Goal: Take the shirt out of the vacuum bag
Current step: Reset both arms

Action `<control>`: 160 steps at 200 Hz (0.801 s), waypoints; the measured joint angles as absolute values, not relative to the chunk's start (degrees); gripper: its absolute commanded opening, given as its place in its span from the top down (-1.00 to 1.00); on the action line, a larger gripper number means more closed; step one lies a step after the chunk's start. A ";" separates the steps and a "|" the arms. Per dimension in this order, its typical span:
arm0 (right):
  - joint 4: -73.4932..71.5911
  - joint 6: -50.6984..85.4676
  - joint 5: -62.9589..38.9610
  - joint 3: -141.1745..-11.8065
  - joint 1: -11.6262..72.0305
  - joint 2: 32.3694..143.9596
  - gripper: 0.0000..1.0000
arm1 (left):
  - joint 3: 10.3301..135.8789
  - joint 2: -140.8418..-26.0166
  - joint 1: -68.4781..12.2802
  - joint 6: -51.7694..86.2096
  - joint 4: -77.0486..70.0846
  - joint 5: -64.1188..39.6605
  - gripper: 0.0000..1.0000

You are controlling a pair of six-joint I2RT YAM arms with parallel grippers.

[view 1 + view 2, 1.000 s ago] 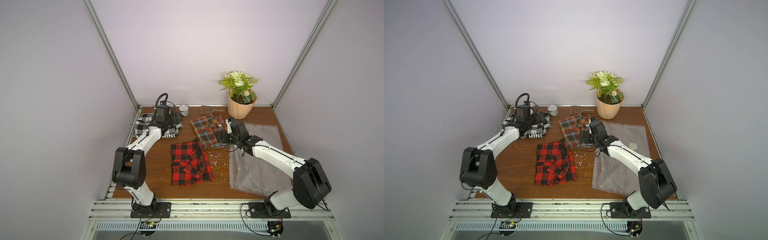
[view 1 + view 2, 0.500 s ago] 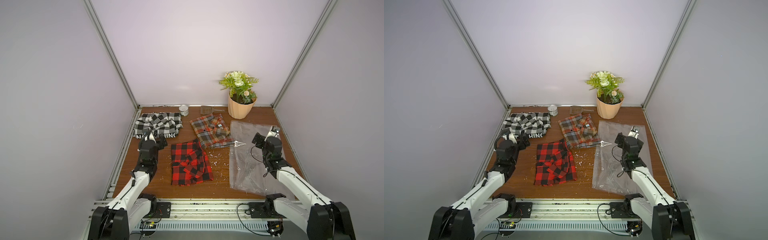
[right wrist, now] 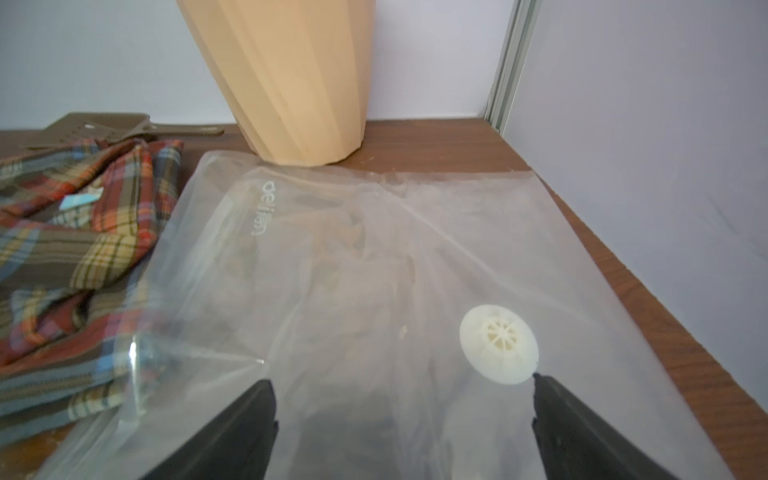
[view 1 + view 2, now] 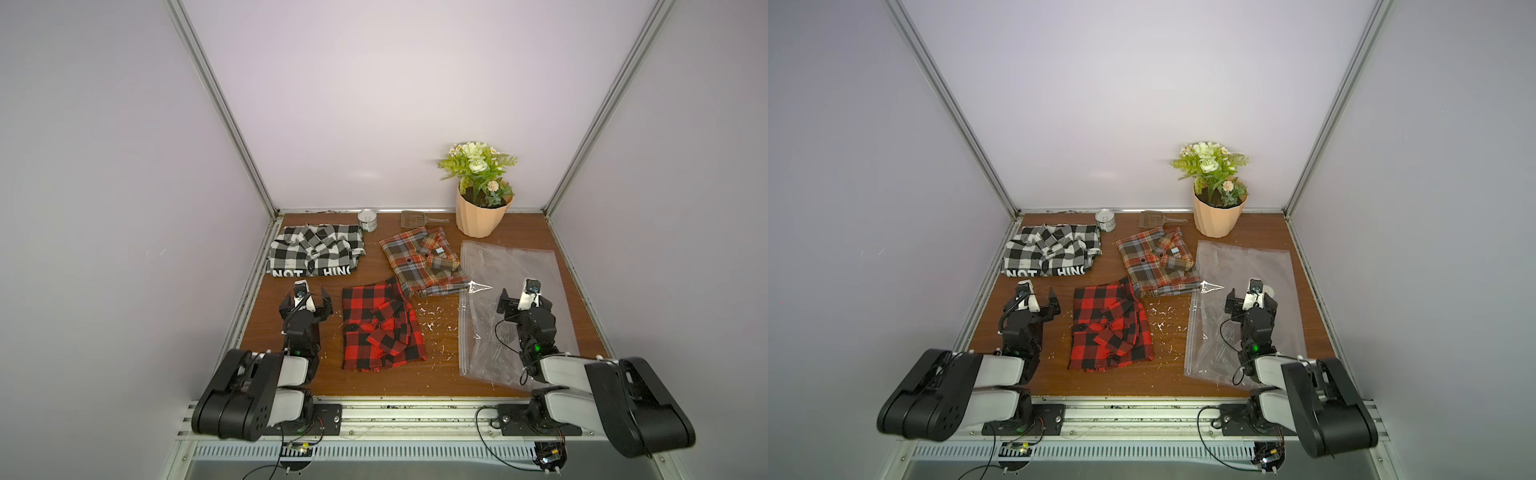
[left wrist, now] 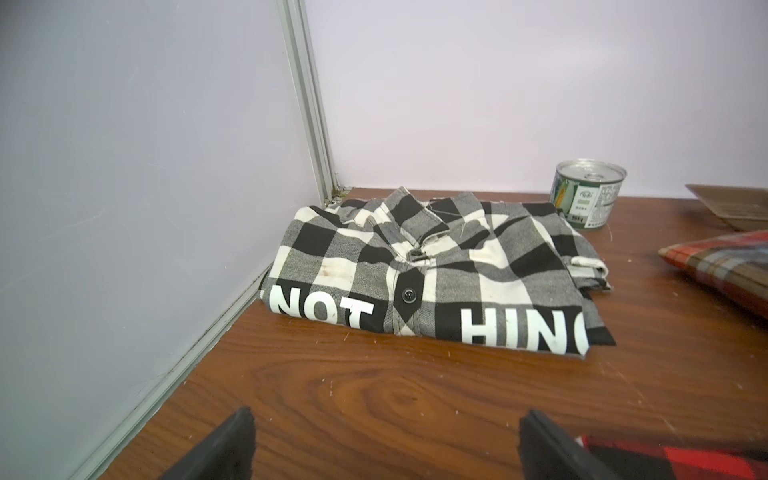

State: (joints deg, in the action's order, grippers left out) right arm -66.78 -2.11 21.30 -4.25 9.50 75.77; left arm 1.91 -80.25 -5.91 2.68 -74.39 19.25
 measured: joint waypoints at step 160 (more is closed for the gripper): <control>-76.07 1.30 20.05 -10.76 5.15 88.60 -0.98 | 10.22 -89.52 -3.66 3.01 -79.07 16.78 -0.99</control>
